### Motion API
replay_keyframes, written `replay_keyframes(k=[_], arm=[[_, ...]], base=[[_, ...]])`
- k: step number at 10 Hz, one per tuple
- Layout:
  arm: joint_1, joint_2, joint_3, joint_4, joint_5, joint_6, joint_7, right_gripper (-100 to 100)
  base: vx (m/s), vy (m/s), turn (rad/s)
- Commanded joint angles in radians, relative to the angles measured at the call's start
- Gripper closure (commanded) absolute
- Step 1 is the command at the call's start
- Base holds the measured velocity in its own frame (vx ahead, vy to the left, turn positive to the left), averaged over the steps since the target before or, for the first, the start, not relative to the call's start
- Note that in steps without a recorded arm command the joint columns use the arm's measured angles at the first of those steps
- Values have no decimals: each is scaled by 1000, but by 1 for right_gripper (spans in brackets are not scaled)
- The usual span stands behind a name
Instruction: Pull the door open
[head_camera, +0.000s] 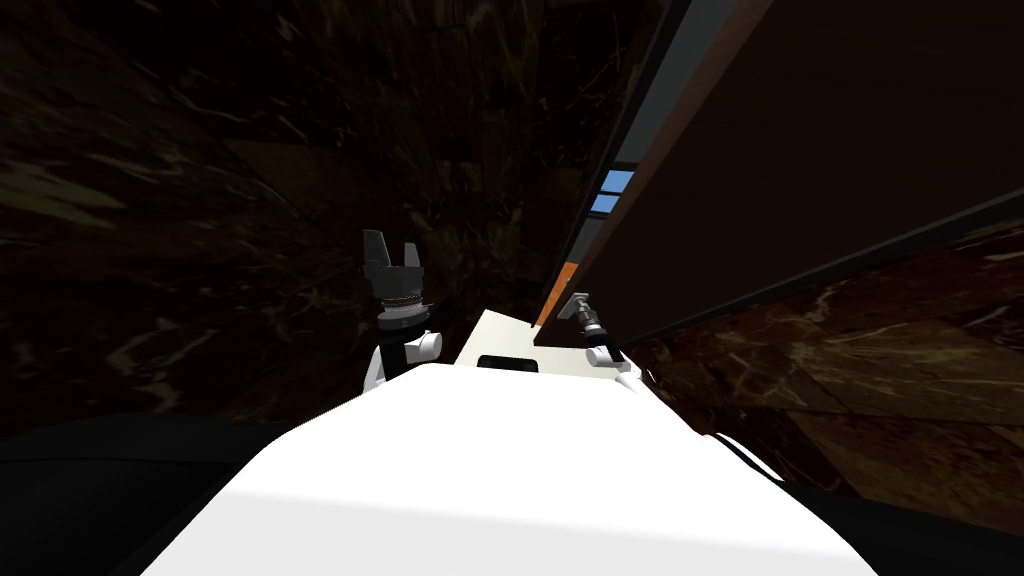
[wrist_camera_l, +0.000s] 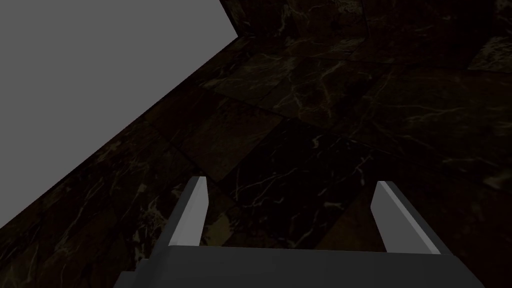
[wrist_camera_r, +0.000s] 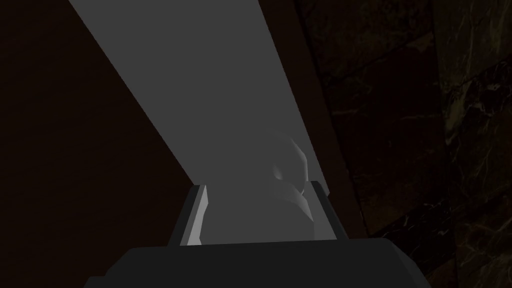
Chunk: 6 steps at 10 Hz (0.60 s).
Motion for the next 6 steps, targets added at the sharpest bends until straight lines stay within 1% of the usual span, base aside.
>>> replay_keyframes(k=[1,2,3,5,6], arm=[[-4,4,-9,4,-9,-1,-46,100],[-8,9,-14,8,-16,0,-74,100],[-8,9,-14,8,-16,0,-81,100],[-14,18,-24,14,-29,2,-142,100],[-14,18,-24,14,-29,2,-152,100]], base=[[-40,-20,66],[-55,-33,95],[-42,-33,60],[-54,-45,101],[-46,-30,52]])
